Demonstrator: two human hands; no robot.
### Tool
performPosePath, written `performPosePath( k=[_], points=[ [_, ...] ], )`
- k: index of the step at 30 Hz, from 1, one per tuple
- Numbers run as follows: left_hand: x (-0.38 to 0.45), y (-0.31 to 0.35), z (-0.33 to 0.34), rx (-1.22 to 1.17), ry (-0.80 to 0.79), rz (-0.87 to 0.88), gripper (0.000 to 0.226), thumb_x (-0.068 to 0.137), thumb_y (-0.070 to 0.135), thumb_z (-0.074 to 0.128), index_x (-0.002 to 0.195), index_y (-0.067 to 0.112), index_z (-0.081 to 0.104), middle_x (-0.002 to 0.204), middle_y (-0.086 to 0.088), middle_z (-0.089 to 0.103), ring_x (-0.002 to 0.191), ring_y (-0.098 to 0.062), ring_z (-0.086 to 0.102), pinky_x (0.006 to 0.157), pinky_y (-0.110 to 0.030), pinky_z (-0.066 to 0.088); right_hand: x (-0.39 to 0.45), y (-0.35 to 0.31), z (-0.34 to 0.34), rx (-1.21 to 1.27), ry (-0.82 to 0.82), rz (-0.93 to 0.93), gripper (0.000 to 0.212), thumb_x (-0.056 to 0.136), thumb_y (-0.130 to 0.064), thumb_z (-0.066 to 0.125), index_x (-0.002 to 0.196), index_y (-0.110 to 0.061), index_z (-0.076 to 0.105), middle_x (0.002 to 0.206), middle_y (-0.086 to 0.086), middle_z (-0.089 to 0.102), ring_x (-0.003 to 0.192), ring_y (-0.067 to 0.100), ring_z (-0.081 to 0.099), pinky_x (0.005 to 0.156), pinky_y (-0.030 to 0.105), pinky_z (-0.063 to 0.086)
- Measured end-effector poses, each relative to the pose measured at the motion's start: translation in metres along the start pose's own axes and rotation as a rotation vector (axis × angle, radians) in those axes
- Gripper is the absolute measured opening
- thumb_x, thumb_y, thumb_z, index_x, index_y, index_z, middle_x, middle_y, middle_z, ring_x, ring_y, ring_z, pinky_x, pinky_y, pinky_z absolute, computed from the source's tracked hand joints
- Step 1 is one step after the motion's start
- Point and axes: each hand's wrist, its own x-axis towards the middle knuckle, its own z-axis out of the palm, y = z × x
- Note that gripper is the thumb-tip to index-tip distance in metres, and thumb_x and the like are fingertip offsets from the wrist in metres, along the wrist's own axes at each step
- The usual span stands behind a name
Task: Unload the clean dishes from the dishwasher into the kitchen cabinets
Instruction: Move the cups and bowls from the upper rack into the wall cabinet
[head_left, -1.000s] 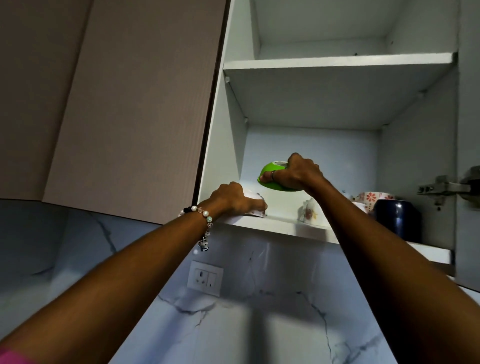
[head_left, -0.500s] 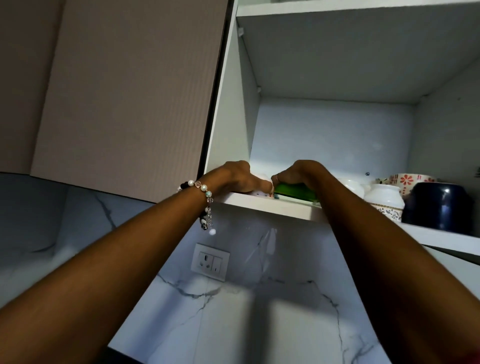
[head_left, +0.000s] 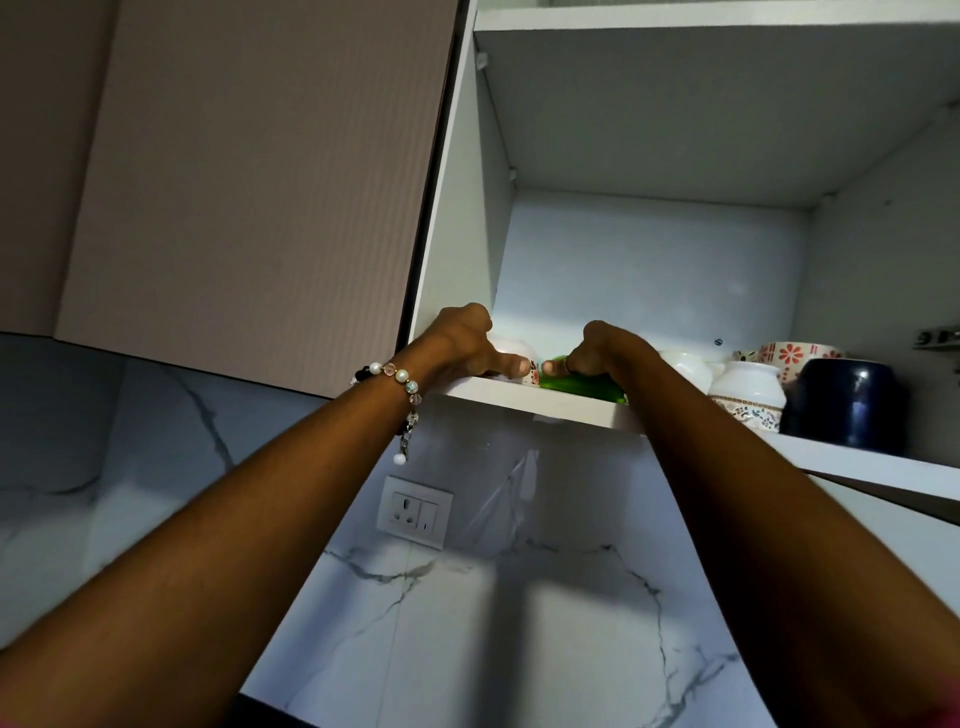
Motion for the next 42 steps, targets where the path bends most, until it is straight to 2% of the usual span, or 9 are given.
performPosePath(
  k=[5,11,14,19,24,28,32,38,42],
  points=[
    [-0.001,-0.003,-0.002,-0.082,0.041,-0.017,0.075,0.070,0.020,0.082,0.135,0.009,0.047,0.136,-0.014,0.051,0.121,-0.029,0.052,0.099,-0.033,0.047,-0.010,0.002,0.001,-0.033,0.111,-0.047,0.066,0.080,-0.035,0.073,0.126,0.001,0.044,0.132,0.019,0.050,0.122,0.031,0.049,0.091,0.033,0.042],
    [-0.011,-0.003,0.005,-0.200,0.317,0.080,0.039,0.074,0.004,0.078,0.111,0.006,0.067,0.115,-0.014,0.060,0.091,-0.025,0.063,0.072,-0.032,0.060,-0.030,0.004,0.005,-0.045,0.358,-0.134,0.032,0.086,-0.006,0.062,0.115,0.004,0.051,0.123,0.025,0.051,0.113,0.040,0.053,0.091,0.038,0.045],
    [-0.025,-0.001,0.004,-0.088,0.436,0.215,0.017,0.084,0.002,0.066,0.100,0.002,0.071,0.106,-0.015,0.066,0.087,-0.025,0.065,0.073,-0.033,0.059,-0.044,0.012,-0.001,0.067,0.495,-0.151,0.022,0.083,0.000,0.058,0.104,0.002,0.063,0.111,0.024,0.061,0.105,0.039,0.056,0.082,0.035,0.047],
    [-0.064,0.002,-0.005,0.115,0.373,0.377,0.020,0.089,0.011,0.060,0.105,0.004,0.071,0.106,-0.015,0.068,0.095,-0.025,0.063,0.079,-0.021,0.043,-0.095,0.033,-0.018,0.179,0.592,-0.189,0.016,0.080,-0.003,0.059,0.085,-0.007,0.074,0.090,0.019,0.071,0.096,0.037,0.062,0.081,0.032,0.050],
    [-0.116,0.019,-0.014,0.081,0.307,0.452,0.020,0.088,0.013,0.060,0.103,0.009,0.072,0.103,-0.012,0.070,0.092,-0.024,0.065,0.083,-0.034,0.054,-0.160,0.058,-0.021,0.363,0.602,-0.125,0.020,0.077,-0.014,0.065,0.060,-0.025,0.062,0.075,0.012,0.072,0.076,0.036,0.068,0.073,0.047,0.058],
    [-0.161,0.044,-0.014,-0.007,0.247,0.519,0.016,0.086,0.013,0.061,0.095,0.011,0.075,0.098,-0.008,0.073,0.085,-0.023,0.066,0.081,-0.033,0.054,-0.230,0.070,-0.019,0.489,0.645,-0.091,0.008,0.085,-0.009,0.063,0.081,-0.009,0.070,0.071,0.013,0.070,0.055,0.024,0.065,0.056,0.034,0.056],
    [-0.206,0.077,-0.003,-0.141,0.165,0.559,0.015,0.083,0.012,0.062,0.090,0.013,0.075,0.089,-0.005,0.074,0.080,-0.020,0.067,0.077,-0.029,0.055,-0.305,0.086,-0.022,0.659,0.703,-0.023,0.010,0.089,-0.009,0.060,0.085,-0.004,0.068,0.066,0.010,0.067,0.047,0.021,0.059,0.045,0.024,0.047],
    [-0.259,0.144,0.016,-0.380,0.046,0.601,0.015,0.083,0.010,0.061,0.090,0.012,0.075,0.079,-0.007,0.073,0.068,-0.016,0.064,0.071,-0.034,0.058,-0.399,0.135,-0.044,0.904,0.761,0.199,0.012,0.091,-0.009,0.058,0.083,-0.004,0.067,0.076,0.017,0.069,0.052,0.025,0.060,0.046,0.025,0.048],
    [-0.284,0.195,0.025,-0.600,-0.015,0.549,0.015,0.086,0.008,0.058,0.090,0.012,0.072,0.073,-0.007,0.070,0.065,-0.022,0.067,0.068,-0.038,0.060,-0.446,0.179,-0.070,1.031,0.844,0.305,0.015,0.089,-0.011,0.061,0.098,0.000,0.065,0.079,0.016,0.068,0.053,0.026,0.060,0.049,0.026,0.048]
  ],
)
